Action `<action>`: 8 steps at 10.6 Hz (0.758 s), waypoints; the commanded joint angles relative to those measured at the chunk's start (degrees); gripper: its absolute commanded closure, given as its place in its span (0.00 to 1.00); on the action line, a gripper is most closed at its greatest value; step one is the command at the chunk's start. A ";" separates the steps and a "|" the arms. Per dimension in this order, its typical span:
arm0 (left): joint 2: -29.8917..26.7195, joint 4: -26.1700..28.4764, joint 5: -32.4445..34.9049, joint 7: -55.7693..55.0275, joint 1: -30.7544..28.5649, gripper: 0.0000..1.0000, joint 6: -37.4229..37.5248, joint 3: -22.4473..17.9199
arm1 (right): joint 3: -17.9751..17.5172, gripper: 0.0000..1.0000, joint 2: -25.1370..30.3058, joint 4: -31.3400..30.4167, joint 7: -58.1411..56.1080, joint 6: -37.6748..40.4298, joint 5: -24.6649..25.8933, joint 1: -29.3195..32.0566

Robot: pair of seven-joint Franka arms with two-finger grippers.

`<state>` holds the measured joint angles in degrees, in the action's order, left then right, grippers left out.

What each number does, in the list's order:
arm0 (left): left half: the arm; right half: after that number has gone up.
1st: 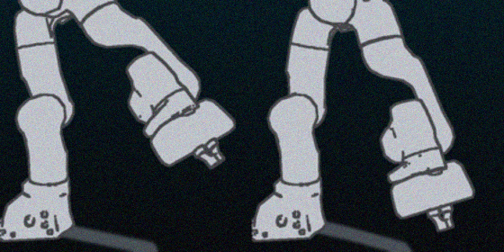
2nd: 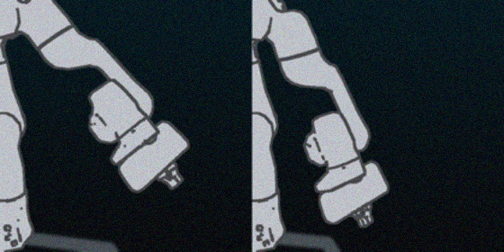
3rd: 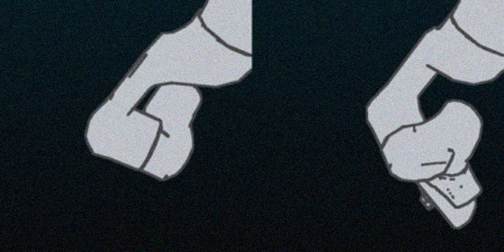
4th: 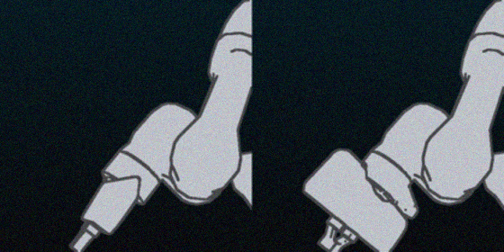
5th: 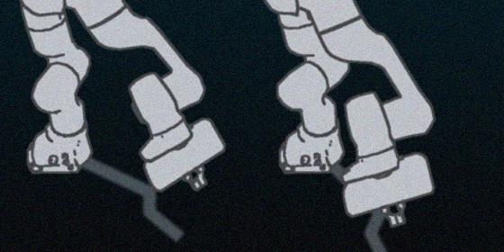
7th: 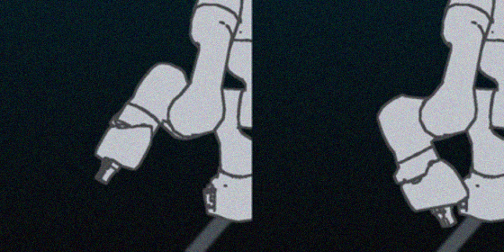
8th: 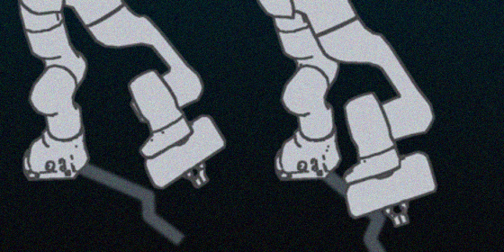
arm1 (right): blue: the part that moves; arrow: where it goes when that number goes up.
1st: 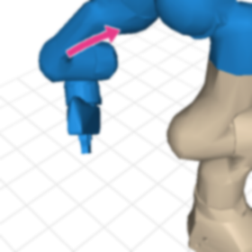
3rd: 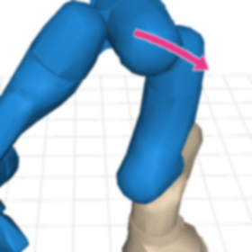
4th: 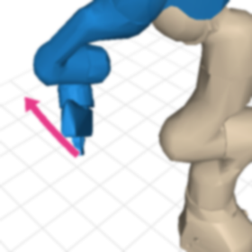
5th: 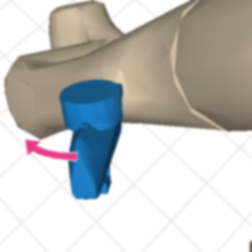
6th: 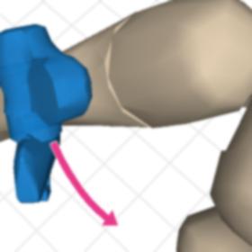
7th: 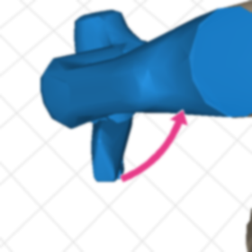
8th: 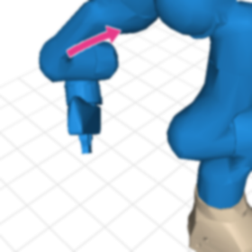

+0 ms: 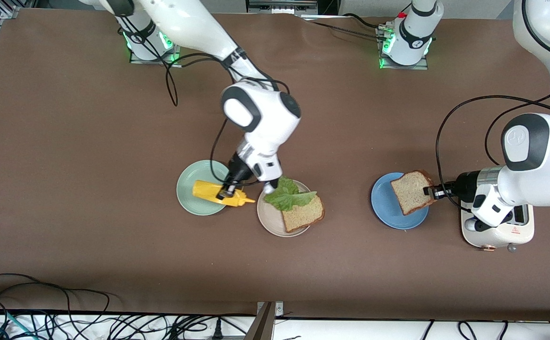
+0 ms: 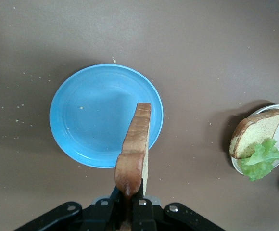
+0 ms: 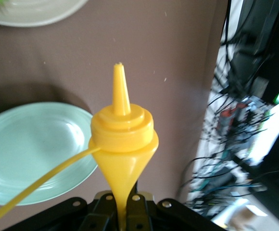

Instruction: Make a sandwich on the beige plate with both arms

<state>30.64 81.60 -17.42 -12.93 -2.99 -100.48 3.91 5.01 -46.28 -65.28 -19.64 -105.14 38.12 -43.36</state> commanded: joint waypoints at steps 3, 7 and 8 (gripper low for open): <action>-0.40 -0.74 0.72 0.19 -0.18 1.00 1.34 0.31 | -0.87 1.00 12.16 -10.47 -5.91 -0.50 -19.25 9.67; -0.40 -0.83 -2.27 -3.58 0.61 1.00 1.34 0.49 | -0.87 1.00 16.22 -15.48 -15.65 -2.69 -41.12 18.64; -0.40 -0.83 -2.44 -4.72 0.70 1.00 1.34 0.66 | -0.87 1.00 16.40 -16.62 -20.30 -4.00 -47.11 20.49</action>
<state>30.64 81.59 -18.56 -15.68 -2.60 -100.36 4.57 5.05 -32.65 -77.34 -34.88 -106.54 -2.13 -25.46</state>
